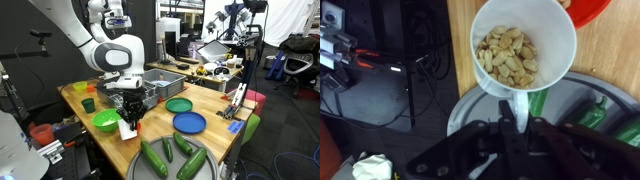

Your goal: Pour the contents in the white mug into the orange bowl

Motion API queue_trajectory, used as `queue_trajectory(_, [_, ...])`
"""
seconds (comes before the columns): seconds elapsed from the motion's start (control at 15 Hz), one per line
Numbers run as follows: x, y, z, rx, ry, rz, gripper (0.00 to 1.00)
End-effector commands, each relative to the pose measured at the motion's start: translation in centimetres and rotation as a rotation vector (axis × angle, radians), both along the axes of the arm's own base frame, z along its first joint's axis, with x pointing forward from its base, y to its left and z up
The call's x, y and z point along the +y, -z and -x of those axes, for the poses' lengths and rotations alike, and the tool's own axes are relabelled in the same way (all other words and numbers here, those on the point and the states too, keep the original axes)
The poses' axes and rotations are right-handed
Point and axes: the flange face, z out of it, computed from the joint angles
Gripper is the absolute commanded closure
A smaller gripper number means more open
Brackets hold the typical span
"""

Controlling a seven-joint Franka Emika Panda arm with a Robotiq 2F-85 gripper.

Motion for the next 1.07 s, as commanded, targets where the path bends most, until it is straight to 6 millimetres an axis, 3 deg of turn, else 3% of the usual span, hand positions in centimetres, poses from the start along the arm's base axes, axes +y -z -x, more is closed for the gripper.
queue_trajectory(0.0, [0.5,-1.6,0.7,0.025,0.024,0.155,0.98])
queue_trajectory(0.47, [5.1,-3.2,0.5,0.05,-0.026,0.262,0.98])
queue_trajectory(1.0, [6.5,-0.4,-0.9,0.12,-0.048,0.305,0.98])
